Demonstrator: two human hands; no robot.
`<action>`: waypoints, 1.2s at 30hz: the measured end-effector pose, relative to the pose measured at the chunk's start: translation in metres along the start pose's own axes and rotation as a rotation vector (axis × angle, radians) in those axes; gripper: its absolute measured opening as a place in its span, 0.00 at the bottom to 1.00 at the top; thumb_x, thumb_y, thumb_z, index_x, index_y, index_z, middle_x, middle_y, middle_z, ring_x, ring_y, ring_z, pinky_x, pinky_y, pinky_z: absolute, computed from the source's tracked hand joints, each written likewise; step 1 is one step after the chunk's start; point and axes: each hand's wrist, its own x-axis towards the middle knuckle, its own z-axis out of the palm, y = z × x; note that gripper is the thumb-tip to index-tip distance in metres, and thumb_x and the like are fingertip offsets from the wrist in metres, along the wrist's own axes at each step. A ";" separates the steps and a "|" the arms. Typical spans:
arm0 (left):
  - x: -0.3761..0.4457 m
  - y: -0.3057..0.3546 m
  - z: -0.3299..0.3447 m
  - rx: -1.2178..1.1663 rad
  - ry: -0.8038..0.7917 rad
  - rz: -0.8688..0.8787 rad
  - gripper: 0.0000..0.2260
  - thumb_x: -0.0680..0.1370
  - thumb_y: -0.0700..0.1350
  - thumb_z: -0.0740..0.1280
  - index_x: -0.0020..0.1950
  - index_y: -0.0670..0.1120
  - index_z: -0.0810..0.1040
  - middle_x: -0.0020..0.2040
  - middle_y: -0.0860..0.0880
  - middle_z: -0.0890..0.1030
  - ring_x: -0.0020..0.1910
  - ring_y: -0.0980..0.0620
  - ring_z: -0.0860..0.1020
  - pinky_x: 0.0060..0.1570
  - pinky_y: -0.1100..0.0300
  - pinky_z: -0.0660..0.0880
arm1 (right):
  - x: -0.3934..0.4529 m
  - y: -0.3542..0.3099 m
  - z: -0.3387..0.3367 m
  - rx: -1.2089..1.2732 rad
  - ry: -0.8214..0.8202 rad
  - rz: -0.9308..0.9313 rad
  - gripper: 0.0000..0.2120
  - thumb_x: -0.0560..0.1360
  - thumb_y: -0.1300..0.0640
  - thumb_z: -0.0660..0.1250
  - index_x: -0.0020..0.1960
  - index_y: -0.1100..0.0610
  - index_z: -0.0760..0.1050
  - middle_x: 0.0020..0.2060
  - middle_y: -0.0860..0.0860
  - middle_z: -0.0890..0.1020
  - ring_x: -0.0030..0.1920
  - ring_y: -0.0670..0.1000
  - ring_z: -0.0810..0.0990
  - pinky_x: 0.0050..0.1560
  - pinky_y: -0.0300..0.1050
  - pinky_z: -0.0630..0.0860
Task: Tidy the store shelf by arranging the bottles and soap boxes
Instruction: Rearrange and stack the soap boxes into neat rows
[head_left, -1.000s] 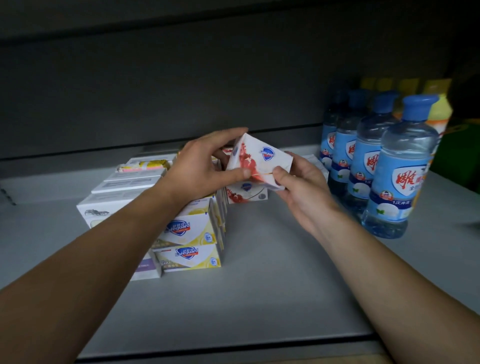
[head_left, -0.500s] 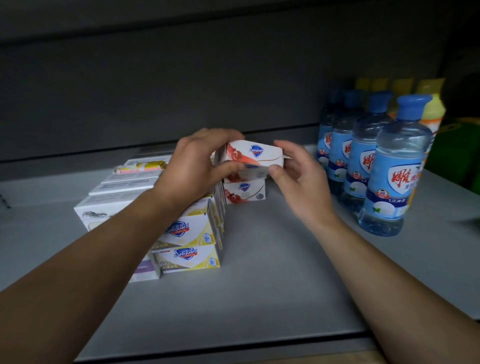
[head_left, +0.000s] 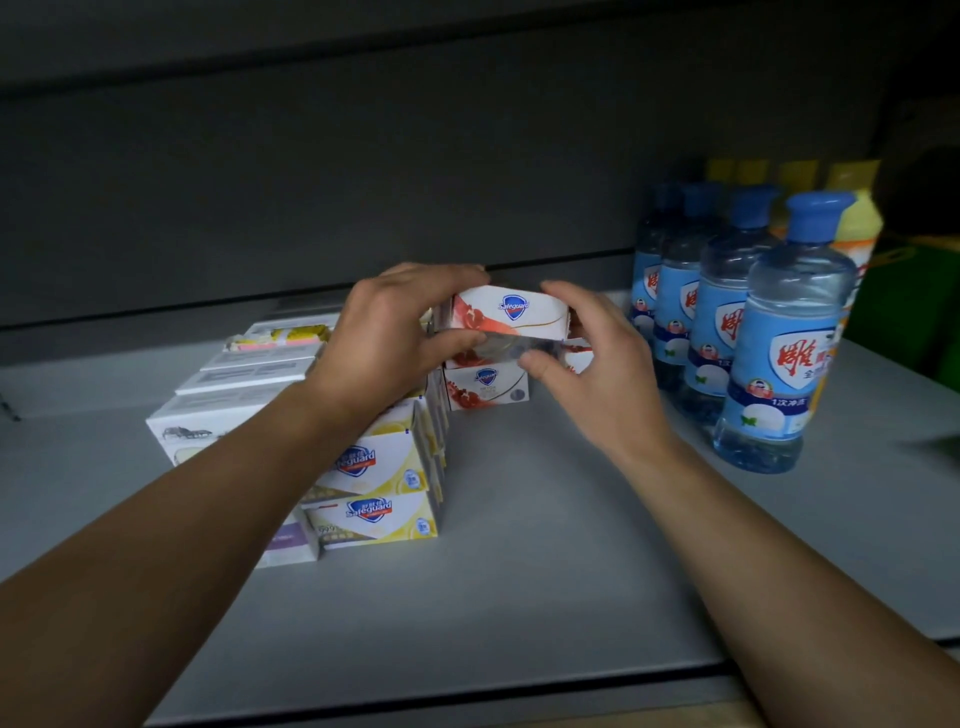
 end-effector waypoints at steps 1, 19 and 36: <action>0.000 0.000 0.000 -0.030 -0.004 -0.019 0.21 0.71 0.48 0.76 0.63 0.46 0.80 0.59 0.50 0.82 0.57 0.54 0.79 0.58 0.56 0.76 | 0.001 0.000 -0.002 -0.015 -0.029 -0.018 0.29 0.71 0.56 0.76 0.70 0.51 0.72 0.63 0.46 0.76 0.60 0.40 0.73 0.55 0.25 0.68; 0.005 -0.008 0.014 -0.039 -0.333 -0.392 0.12 0.77 0.56 0.64 0.51 0.54 0.84 0.49 0.54 0.85 0.46 0.56 0.80 0.50 0.57 0.78 | 0.004 0.046 -0.022 -0.547 -0.404 0.422 0.23 0.79 0.58 0.66 0.73 0.53 0.69 0.71 0.55 0.69 0.67 0.56 0.72 0.65 0.49 0.71; 0.005 -0.011 0.016 -0.078 -0.385 -0.426 0.15 0.78 0.59 0.61 0.55 0.54 0.83 0.53 0.52 0.83 0.48 0.54 0.78 0.50 0.55 0.77 | -0.017 0.042 -0.018 -0.862 -0.570 0.281 0.37 0.76 0.46 0.64 0.79 0.44 0.49 0.77 0.46 0.55 0.71 0.61 0.58 0.67 0.59 0.69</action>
